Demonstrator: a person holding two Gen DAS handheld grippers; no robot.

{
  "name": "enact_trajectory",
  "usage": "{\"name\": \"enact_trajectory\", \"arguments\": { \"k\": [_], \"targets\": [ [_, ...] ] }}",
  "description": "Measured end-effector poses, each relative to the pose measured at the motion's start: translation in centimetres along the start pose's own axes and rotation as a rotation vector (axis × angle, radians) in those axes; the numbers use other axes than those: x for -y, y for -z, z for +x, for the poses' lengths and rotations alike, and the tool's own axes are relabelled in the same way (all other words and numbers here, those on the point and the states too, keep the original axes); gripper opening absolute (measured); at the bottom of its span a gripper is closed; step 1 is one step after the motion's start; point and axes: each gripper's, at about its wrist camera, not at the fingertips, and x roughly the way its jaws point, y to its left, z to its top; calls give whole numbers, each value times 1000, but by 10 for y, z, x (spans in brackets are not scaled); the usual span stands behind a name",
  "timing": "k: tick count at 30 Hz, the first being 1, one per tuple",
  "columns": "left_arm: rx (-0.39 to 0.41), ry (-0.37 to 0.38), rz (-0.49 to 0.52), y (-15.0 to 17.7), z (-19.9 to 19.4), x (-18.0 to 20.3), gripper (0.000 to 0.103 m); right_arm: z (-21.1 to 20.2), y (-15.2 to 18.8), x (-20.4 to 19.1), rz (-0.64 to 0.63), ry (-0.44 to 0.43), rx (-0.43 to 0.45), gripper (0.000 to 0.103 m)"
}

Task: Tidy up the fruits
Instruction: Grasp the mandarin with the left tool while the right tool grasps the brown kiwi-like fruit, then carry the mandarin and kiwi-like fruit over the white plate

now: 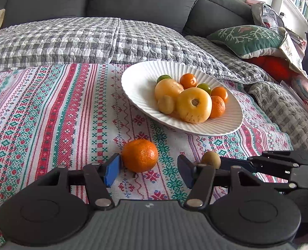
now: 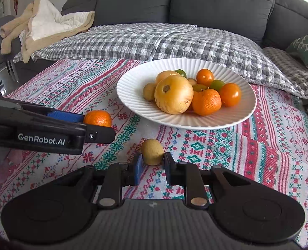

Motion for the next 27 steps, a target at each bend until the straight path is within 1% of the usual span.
{"name": "enact_trajectory", "arguments": {
  "k": [5,8,9,12,18,22,27],
  "targets": [
    [-4,-16,-56,-4,7,0,61,-8,5,8,-12,-3,-12,20],
    [-7,-48,-45,-6,10,3,54,-11,9,13,-13,-12,-17,20],
    [-8,-55,-41,-6,11,3,49,-12,9,14,-7,-13,-19,20],
    [-13,-66,-35,-6,11,2,40,-15,10,17,8,-11,-29,20],
    [-22,-77,27,-6,11,5,39,-16,7,18,24,4,-55,20],
    [-33,-78,17,-8,10,3,39,-15,1,15,30,2,-71,20],
    [-38,-83,-12,-10,3,-4,39,-22,-5,15,36,-19,-60,20]
  ]
}}
